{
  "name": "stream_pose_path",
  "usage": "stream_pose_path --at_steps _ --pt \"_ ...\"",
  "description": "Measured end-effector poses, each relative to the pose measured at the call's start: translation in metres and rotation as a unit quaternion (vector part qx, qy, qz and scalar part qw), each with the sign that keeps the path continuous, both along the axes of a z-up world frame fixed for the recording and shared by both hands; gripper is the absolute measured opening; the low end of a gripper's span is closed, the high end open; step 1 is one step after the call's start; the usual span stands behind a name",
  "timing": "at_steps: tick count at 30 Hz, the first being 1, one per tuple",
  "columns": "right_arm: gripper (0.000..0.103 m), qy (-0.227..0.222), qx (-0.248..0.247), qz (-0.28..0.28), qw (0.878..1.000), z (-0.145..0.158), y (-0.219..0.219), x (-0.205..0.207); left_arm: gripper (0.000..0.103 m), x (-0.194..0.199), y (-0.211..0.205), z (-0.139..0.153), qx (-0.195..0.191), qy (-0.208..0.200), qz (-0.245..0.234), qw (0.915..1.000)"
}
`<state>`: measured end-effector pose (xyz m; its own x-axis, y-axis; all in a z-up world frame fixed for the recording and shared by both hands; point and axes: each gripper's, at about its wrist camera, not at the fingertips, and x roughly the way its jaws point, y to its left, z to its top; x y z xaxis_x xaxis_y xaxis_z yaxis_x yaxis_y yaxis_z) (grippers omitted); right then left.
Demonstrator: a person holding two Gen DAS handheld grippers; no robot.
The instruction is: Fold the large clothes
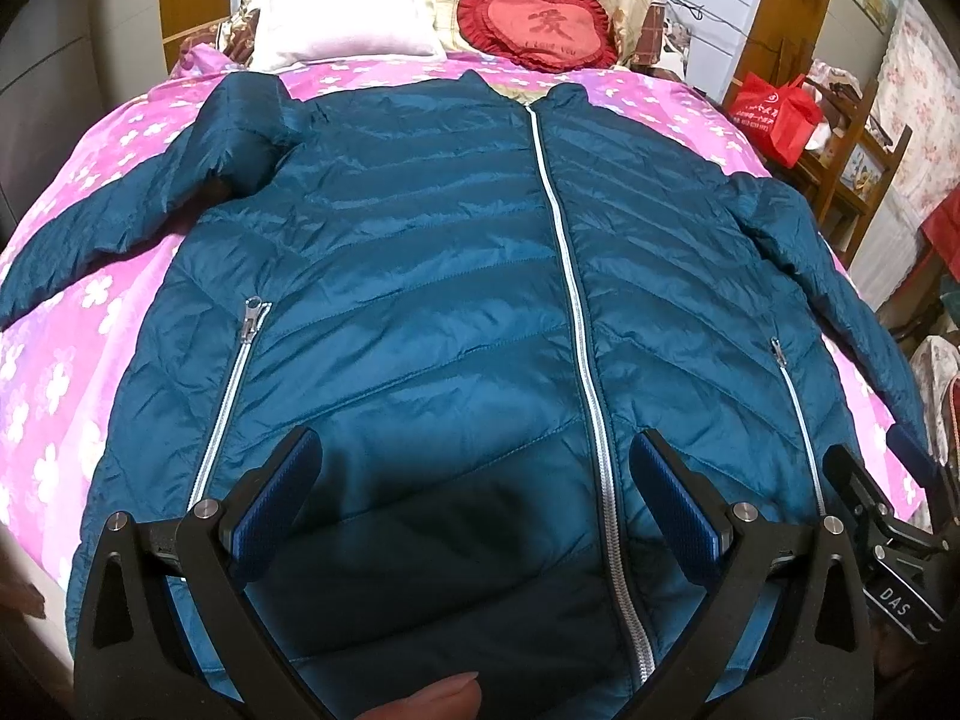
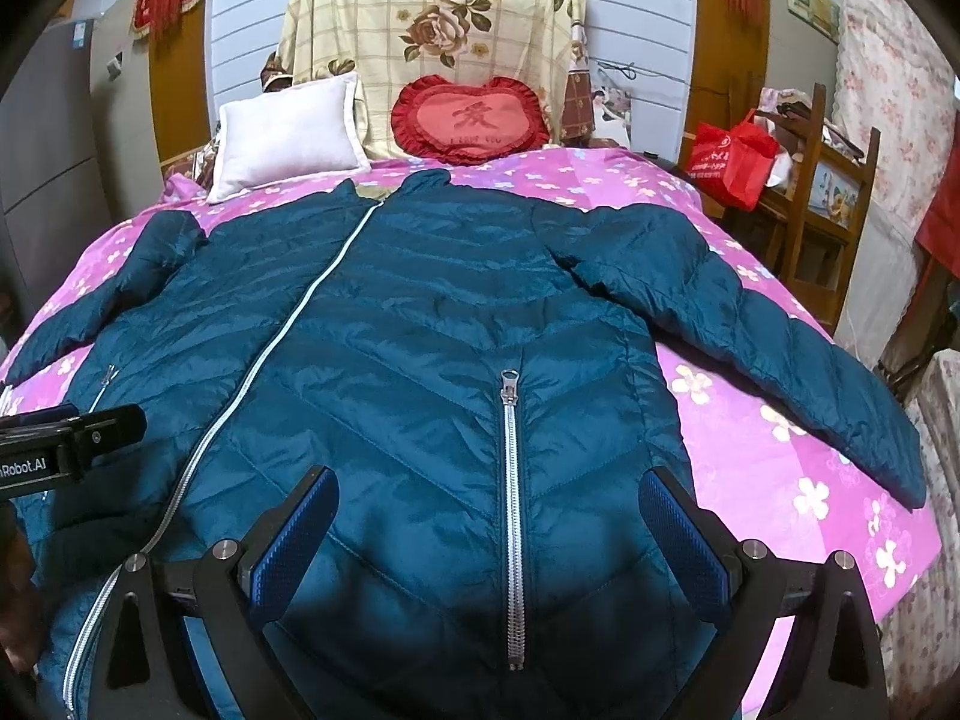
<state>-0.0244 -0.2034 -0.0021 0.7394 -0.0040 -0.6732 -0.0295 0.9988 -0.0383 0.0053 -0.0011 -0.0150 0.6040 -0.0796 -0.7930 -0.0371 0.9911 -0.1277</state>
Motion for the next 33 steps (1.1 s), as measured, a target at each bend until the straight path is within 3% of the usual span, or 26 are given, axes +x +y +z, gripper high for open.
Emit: stream_pose_path --at_steps 14,22,33 --pt "0.099 0.012 0.009 -0.023 1.000 -0.009 -0.006 0.003 0.103 0.000 0.003 -0.002 -0.003 0.003 -0.001 1.0000" --pt "0.099 0.028 -0.018 -0.057 0.998 -0.014 -0.014 0.007 0.103 -0.001 0.000 -0.006 -0.006 0.003 0.000 1.0000" --pt "0.099 0.034 -0.020 -0.057 0.998 -0.015 -0.015 0.007 0.103 -0.001 0.000 -0.006 -0.008 0.005 0.000 1.0000"
